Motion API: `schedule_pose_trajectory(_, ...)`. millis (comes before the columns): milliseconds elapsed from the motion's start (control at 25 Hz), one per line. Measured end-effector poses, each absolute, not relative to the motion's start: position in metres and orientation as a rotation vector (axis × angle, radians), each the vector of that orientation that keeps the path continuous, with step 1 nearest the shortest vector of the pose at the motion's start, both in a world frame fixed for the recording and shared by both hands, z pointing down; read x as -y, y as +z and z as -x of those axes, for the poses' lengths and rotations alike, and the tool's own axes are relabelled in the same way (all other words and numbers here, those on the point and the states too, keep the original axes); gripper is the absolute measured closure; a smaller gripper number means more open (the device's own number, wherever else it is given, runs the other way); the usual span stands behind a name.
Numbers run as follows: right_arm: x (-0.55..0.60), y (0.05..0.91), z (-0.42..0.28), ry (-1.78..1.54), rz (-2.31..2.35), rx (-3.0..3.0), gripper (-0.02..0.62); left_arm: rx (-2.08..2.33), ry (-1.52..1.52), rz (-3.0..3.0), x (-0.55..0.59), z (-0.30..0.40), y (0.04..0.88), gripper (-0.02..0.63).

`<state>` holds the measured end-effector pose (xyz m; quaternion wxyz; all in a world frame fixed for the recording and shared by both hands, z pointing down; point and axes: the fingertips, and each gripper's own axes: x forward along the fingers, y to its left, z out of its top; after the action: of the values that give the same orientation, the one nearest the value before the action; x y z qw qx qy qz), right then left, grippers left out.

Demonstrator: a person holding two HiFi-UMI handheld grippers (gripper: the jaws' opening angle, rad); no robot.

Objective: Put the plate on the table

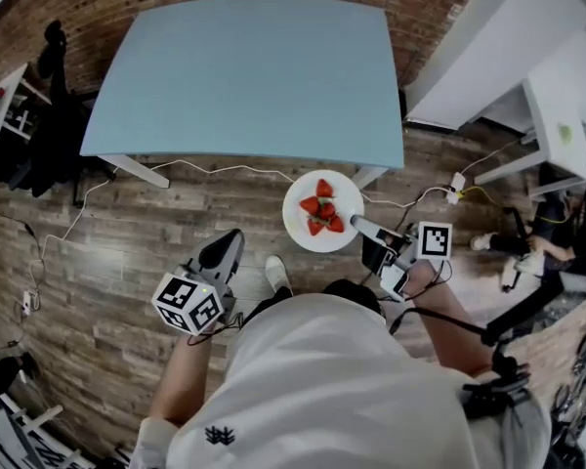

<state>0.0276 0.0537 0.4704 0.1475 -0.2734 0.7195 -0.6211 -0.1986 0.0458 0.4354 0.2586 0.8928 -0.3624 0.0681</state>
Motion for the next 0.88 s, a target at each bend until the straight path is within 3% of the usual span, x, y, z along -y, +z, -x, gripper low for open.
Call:
schedule_pose_trajectory(160,-0.004,0.466,-0.037,-1.771,0.880,-2.010,0.581,0.900,0.201,-2.432,0.015,0.196,0.433,0.604)
schedule_pose_trajectory(560,0.011,0.494,-0.059,-1.660,0.957,-1.988,0.581,0.880,0.135,-2.472,-0.004,0.202,0.447,0.604)
schedule_pose_trajectory(880,0.172,0.515,-0.123,-1.731,0.959,-1.977,0.581,1.004,0.160,-2.396,0.107,0.163,0.437,0.604)
